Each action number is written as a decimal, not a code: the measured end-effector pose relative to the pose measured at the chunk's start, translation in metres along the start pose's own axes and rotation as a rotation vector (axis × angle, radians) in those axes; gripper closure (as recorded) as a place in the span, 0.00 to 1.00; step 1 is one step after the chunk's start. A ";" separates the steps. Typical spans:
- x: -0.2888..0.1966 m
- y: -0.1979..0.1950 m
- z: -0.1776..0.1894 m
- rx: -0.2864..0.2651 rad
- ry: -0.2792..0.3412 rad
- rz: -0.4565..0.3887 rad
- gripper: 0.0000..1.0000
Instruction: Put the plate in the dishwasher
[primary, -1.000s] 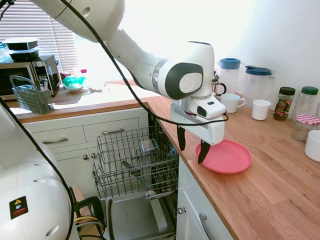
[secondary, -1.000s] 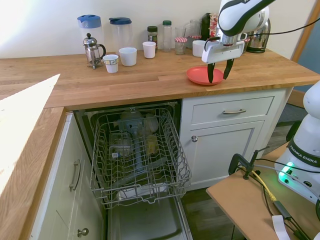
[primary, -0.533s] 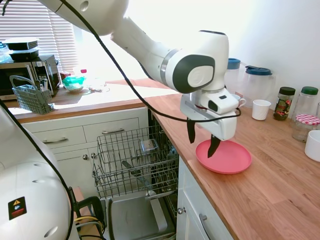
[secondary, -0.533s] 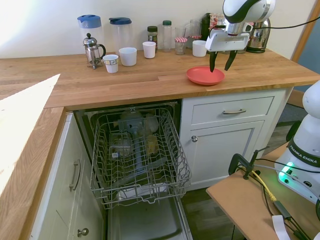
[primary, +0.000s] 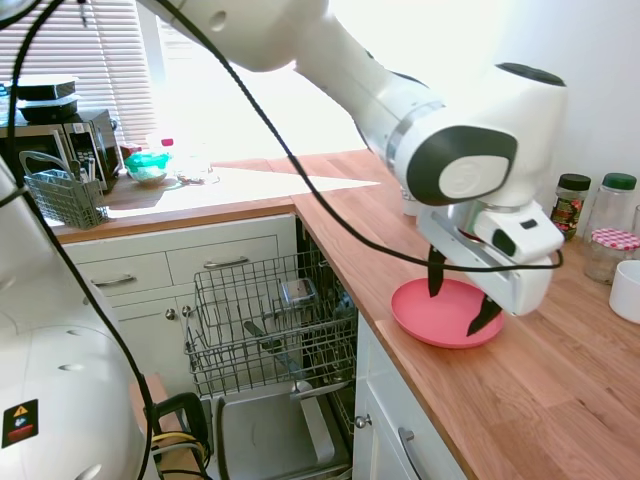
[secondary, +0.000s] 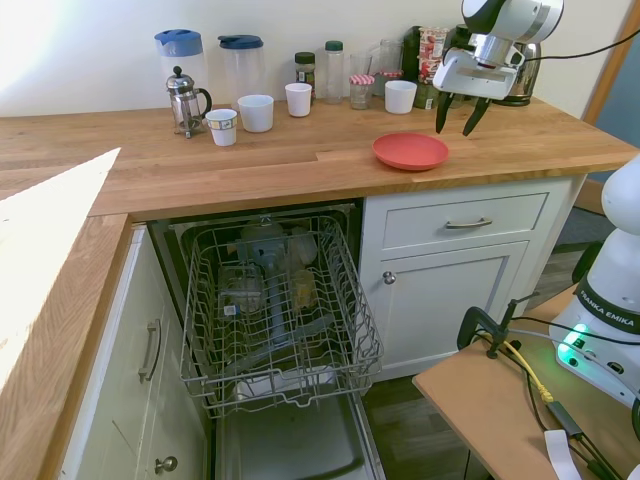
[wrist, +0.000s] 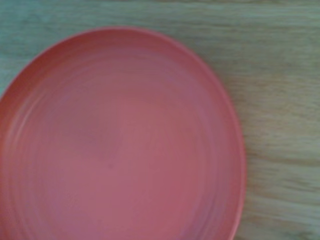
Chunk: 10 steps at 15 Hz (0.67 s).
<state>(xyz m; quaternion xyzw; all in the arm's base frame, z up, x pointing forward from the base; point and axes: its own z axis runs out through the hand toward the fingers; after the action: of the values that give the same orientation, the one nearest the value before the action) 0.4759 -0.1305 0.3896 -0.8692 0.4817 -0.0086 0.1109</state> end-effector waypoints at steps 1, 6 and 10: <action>0.009 0.001 0.005 0.002 -0.009 -0.002 0.00; 0.022 -0.008 0.025 0.013 -0.081 -0.054 0.00; 0.039 -0.018 0.046 -0.005 -0.112 -0.064 0.00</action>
<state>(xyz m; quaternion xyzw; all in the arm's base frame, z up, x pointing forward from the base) 0.5178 -0.1455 0.3448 -0.8835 0.4469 0.0380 0.1351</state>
